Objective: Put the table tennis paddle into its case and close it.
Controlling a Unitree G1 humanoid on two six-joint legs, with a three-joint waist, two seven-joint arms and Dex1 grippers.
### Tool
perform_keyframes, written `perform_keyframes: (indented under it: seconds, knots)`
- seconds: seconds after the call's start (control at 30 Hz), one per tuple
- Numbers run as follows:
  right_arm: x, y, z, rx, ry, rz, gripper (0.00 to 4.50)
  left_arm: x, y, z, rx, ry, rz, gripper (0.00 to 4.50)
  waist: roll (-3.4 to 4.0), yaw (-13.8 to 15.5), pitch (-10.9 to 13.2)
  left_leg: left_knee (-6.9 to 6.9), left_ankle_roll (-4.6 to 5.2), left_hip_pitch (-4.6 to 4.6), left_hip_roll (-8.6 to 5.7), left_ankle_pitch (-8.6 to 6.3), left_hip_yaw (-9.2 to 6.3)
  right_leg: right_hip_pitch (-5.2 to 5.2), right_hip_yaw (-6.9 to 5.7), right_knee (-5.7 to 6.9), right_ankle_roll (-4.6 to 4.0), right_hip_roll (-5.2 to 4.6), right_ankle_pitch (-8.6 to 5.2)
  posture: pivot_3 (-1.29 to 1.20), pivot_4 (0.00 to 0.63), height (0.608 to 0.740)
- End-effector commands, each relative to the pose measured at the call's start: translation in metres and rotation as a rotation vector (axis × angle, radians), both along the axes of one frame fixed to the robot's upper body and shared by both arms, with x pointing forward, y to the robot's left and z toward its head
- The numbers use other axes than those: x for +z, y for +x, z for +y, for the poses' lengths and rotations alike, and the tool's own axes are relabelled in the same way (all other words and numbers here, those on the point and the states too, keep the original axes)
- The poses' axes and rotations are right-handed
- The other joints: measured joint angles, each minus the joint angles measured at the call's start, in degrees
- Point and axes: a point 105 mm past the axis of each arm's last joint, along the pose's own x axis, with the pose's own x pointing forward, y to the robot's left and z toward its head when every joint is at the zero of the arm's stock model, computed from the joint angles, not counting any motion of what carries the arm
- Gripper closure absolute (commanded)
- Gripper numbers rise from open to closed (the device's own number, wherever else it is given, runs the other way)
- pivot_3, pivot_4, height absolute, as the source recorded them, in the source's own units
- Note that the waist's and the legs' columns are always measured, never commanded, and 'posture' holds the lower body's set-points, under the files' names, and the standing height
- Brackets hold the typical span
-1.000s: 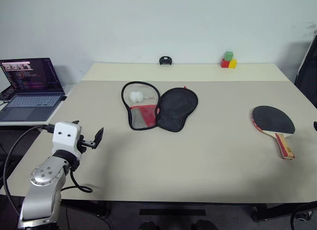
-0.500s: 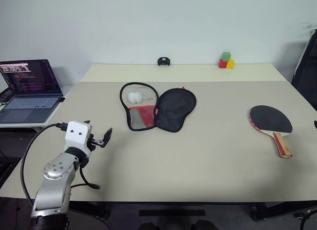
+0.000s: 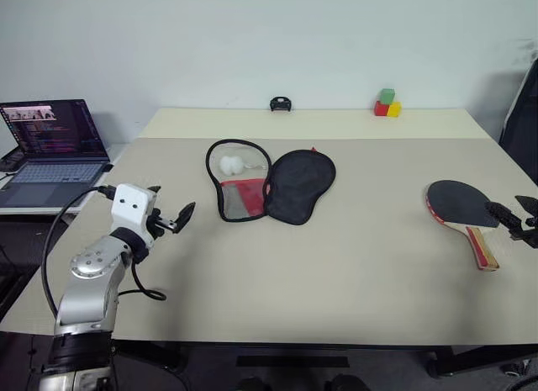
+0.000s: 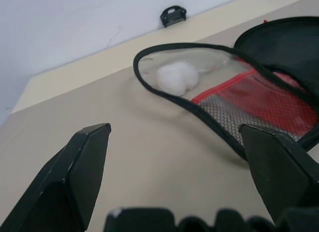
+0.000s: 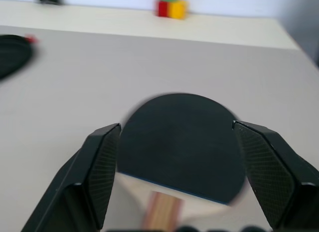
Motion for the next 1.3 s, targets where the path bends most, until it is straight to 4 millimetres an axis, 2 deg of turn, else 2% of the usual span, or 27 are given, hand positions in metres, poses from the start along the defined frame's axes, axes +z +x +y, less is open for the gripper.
perform_keyframes:
  seconds: [0.03,0.2,0.33,0.5,0.63,0.73,0.77,0.87,0.93,1.07,1.17,1.3]
  knots:
    - [0.017,-0.003,0.034,0.134,-0.002,-0.048,0.61,0.014,-0.001,-0.009,-0.084,0.000,-0.034,0.02,0.00,0.02,0.00,0.00,0.00,0.01,0.00,0.00,0.00,0.00,0.01,0.00,0.00,0.00,0.00,0.00,0.150,0.740]
    - [0.012,0.001,0.091,0.328,0.021,-0.013,0.61,0.008,-0.005,-0.016,-0.195,-0.035,0.045,0.02,0.00,-0.32,0.00,0.00,0.02,0.08,0.03,-0.01,-0.01,-0.02,0.02,0.09,0.00,0.02,0.00,0.00,0.150,0.740]
    - [0.009,0.008,0.129,0.418,0.053,0.010,0.61,0.009,-0.008,-0.019,-0.256,-0.062,0.079,0.02,-0.01,-0.29,0.01,0.01,0.02,0.06,0.02,-0.01,-0.04,-0.02,0.00,0.09,0.00,0.01,0.00,0.00,0.150,0.740]
    - [-0.005,0.014,0.180,0.565,0.112,0.076,0.61,0.002,-0.019,-0.034,-0.393,-0.006,0.156,0.02,-0.03,-0.26,0.02,-0.01,0.01,0.02,0.02,-0.01,-0.08,-0.08,-0.03,0.06,0.00,0.02,0.00,0.00,0.150,0.740]
    - [-0.014,0.028,0.217,0.626,0.123,0.107,0.61,0.013,-0.011,-0.032,-0.396,-0.013,0.141,0.02,-0.07,-0.24,0.04,-0.01,0.02,-0.03,0.01,-0.01,-0.08,-0.13,-0.01,0.04,0.00,0.00,0.00,0.00,0.150,0.740]
    - [-0.020,0.044,0.246,0.646,0.146,0.135,0.04,0.023,-0.003,-0.033,-0.400,-0.013,0.118,0.00,-0.08,-0.26,0.04,0.00,0.01,-0.03,0.01,0.00,-0.12,-0.18,-0.06,0.09,-0.01,0.01,0.00,0.00,0.150,0.740]
    - [-0.021,0.049,0.253,0.646,0.140,0.139,0.01,0.025,-0.001,-0.034,-0.404,-0.009,0.114,0.00,-0.08,-0.27,0.04,0.00,0.01,-0.03,0.00,0.00,-0.12,-0.19,-0.05,0.12,-0.01,0.02,0.00,0.00,0.150,0.740]
    - [-0.023,0.067,0.264,0.594,0.129,0.148,0.01,0.029,0.003,-0.037,-0.417,0.002,0.104,0.00,-0.08,-0.34,0.04,0.00,-0.01,-0.09,-0.03,0.01,-0.11,-0.32,-0.01,0.12,-0.01,0.02,0.00,0.00,0.150,0.740]
    - [-0.029,0.085,0.268,0.515,0.130,0.183,0.01,0.030,0.005,-0.039,-0.420,0.007,0.099,0.00,-0.08,-0.42,0.04,0.01,-0.18,-0.33,-0.05,0.10,-0.09,-0.56,0.01,0.12,-0.01,0.02,0.00,0.00,0.150,0.740]
    - [-0.039,0.109,0.276,0.409,0.125,0.234,0.01,0.031,0.007,-0.040,-0.423,0.011,0.094,0.00,-0.09,-0.52,0.03,0.04,-0.27,-0.69,-0.05,0.16,-0.09,-0.90,-0.01,0.15,-0.01,0.02,0.01,0.00,0.150,0.740]
    - [-0.045,0.119,0.284,0.386,0.105,0.248,0.01,0.031,0.008,-0.041,-0.426,0.013,0.092,0.00,-0.08,-0.72,0.03,0.04,-0.28,-0.88,-0.05,0.16,-0.07,-1.11,0.01,0.17,-0.02,0.02,0.01,0.00,0.150,0.740]
    - [-0.053,0.123,0.296,0.402,0.098,0.273,0.01,0.030,0.007,-0.042,-0.428,0.014,0.090,0.00,-0.11,-1.07,0.02,0.04,-0.29,-1.06,-0.06,0.17,-0.02,-1.34,0.02,0.20,-0.02,0.01,0.01,0.00,0.150,0.740]
